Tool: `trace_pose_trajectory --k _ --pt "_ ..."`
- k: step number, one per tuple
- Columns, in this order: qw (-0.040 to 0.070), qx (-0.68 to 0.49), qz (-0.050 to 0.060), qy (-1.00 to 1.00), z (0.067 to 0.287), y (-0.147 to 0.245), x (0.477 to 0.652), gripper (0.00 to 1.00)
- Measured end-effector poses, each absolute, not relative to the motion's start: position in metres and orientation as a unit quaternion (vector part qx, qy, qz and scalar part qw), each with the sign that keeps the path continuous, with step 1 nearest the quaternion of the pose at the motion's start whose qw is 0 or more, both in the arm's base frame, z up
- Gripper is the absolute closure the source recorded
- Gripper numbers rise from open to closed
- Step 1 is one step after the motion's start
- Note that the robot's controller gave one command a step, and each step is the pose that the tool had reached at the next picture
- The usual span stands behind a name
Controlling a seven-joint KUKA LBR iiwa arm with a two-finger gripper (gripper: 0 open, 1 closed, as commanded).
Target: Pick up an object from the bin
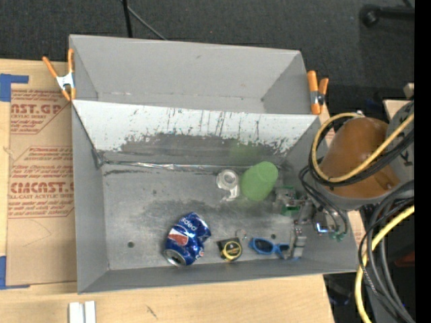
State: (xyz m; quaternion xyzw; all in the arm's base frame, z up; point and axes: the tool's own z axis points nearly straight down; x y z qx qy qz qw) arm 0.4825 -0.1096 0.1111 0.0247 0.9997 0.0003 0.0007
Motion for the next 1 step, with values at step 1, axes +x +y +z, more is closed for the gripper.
trace_pose_trajectory --k 1 --pt "0.002 0.080 0.001 0.997 0.0693 -0.0939 0.4809 0.00"
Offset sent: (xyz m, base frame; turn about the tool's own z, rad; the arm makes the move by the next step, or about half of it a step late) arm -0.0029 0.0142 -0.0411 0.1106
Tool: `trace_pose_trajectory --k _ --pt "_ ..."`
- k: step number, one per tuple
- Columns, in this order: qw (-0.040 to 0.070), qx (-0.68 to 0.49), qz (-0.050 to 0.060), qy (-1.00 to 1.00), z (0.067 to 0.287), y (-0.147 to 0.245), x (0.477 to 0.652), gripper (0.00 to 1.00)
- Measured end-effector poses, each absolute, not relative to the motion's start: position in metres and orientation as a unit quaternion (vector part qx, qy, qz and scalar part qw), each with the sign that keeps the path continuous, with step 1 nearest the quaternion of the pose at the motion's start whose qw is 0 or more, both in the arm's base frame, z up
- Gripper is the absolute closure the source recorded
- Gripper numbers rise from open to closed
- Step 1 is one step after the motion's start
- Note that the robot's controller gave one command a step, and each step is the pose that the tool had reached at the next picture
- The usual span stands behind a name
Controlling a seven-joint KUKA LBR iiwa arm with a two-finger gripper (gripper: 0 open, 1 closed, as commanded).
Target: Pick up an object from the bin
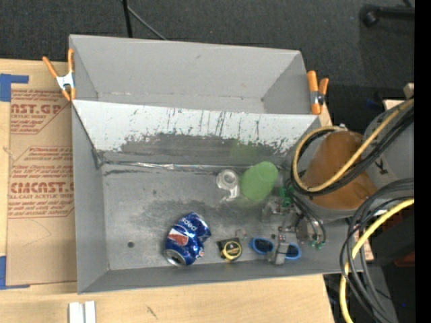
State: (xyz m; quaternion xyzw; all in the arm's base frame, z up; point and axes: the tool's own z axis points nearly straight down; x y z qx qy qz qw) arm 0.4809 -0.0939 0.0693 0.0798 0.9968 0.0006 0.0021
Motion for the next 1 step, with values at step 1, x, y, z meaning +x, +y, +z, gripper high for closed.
trace_pose_trajectory --k 1 --pt "0.004 0.080 0.001 0.997 0.0696 -0.0936 0.4821 0.00"
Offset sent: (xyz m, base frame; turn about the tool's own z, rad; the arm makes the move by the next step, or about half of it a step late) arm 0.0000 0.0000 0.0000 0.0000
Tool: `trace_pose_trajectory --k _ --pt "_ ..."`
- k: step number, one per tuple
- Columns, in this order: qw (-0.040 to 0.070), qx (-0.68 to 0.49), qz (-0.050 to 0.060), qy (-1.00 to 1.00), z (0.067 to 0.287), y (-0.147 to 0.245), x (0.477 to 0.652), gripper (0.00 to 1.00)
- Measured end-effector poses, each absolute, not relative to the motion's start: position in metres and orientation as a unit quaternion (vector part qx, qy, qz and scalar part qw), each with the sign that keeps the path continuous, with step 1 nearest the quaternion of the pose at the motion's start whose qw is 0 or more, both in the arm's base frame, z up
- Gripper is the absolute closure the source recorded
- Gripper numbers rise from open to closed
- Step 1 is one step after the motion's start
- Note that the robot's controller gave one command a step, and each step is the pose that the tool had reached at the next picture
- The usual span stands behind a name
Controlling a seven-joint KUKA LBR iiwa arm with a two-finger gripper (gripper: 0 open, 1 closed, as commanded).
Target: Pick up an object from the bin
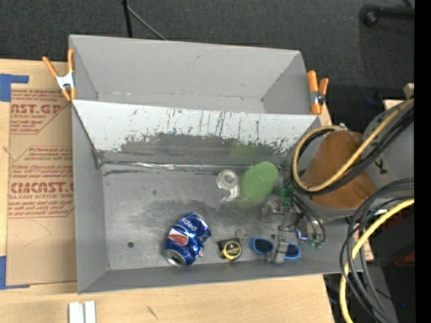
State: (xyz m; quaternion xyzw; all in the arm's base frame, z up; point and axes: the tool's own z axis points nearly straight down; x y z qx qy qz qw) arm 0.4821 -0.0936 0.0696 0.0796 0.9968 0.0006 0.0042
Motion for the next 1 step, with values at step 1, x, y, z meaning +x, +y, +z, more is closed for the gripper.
trace_pose_trajectory --k 1 --pt "0.002 0.080 0.001 0.997 0.0691 -0.0934 0.4810 1.00"
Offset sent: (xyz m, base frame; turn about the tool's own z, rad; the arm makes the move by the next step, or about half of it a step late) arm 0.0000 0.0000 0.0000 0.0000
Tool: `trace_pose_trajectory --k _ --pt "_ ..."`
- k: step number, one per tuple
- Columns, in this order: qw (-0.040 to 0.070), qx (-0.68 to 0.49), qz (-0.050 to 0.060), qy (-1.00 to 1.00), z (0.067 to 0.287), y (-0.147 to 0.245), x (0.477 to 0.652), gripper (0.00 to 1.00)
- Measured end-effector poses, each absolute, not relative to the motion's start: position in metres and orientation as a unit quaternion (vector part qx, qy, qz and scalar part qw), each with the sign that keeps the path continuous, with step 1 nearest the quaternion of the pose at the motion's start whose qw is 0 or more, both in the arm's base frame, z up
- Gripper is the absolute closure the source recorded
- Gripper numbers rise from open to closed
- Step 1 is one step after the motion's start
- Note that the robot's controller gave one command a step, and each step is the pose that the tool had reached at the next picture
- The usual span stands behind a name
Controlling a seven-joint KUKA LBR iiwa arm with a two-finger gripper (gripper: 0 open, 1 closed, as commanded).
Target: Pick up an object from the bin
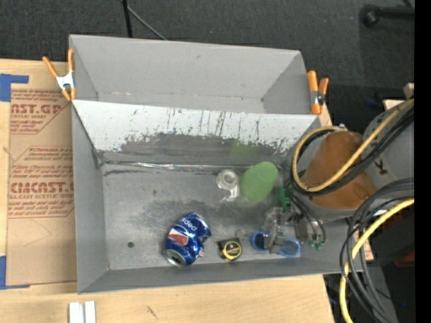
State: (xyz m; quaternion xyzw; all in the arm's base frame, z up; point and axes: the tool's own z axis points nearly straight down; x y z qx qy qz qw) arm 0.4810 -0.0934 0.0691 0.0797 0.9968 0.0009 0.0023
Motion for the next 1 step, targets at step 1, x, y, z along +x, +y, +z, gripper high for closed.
trace_pose_trajectory --k 1 --pt "0.004 0.079 0.000 0.997 0.1810 -0.0930 0.4829 1.00"
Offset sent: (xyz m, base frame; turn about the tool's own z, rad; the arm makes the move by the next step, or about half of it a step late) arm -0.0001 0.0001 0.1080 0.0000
